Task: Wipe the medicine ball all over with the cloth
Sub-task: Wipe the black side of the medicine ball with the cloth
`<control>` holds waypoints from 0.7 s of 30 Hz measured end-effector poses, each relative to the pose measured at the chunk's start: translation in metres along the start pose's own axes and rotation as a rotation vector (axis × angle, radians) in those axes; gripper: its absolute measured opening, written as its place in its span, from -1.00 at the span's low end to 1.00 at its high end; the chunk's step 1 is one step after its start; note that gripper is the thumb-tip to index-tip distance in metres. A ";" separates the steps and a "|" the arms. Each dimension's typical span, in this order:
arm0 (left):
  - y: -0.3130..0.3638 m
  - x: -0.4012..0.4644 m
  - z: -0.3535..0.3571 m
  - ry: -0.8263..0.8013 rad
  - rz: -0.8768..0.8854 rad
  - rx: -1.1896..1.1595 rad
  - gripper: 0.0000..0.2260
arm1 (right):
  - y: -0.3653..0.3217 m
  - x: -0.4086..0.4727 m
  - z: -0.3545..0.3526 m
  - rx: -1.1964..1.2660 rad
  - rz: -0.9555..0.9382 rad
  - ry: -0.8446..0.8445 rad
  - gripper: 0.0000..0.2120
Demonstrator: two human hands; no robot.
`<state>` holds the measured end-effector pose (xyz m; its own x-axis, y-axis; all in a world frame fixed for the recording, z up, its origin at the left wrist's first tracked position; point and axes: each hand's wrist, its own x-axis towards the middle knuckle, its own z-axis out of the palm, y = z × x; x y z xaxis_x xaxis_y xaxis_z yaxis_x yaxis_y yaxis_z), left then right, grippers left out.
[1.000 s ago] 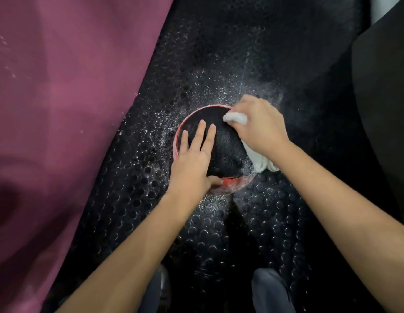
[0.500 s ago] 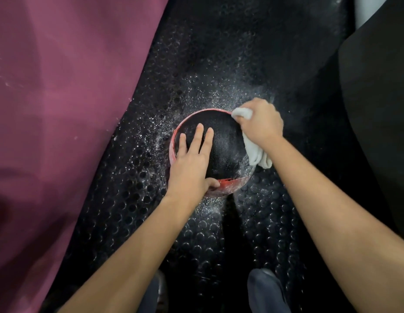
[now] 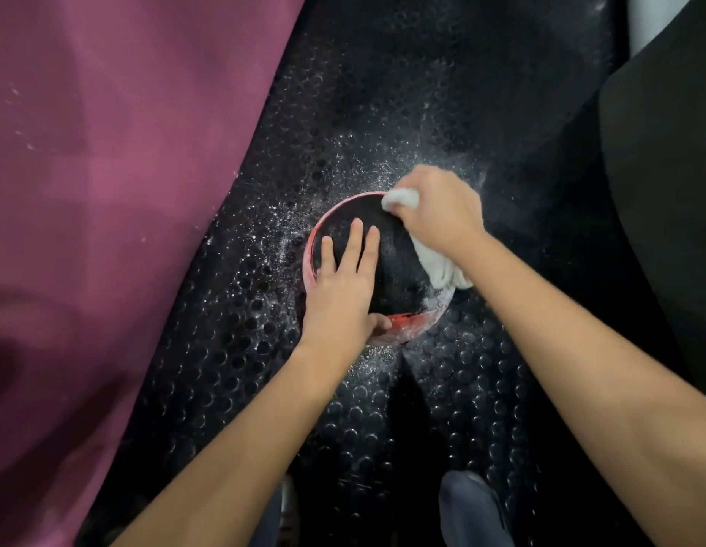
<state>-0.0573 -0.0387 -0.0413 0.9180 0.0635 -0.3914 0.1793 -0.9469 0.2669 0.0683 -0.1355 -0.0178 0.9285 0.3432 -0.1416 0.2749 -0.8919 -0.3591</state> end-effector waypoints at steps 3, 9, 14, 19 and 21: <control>0.002 0.001 0.000 0.019 0.013 0.019 0.06 | 0.002 0.008 -0.002 -0.021 0.054 0.014 -0.87; -0.006 0.005 0.000 0.030 0.014 -0.019 0.06 | 0.005 -0.037 0.005 -0.034 -0.107 0.077 -0.82; -0.011 0.016 -0.007 0.086 0.040 -0.083 -0.01 | 0.007 -0.001 0.005 0.018 0.060 0.090 -0.82; -0.009 0.030 -0.016 0.064 0.018 -0.004 0.08 | 0.002 0.028 0.001 -0.005 0.030 0.061 -0.83; -0.008 0.033 -0.017 0.053 0.001 -0.008 0.11 | -0.001 0.029 0.003 -0.035 -0.003 0.075 -0.82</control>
<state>-0.0223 -0.0241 -0.0416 0.9358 0.0792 -0.3436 0.1805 -0.9446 0.2741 0.0947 -0.1243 -0.0242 0.9434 0.3238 -0.0711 0.2847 -0.9012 -0.3269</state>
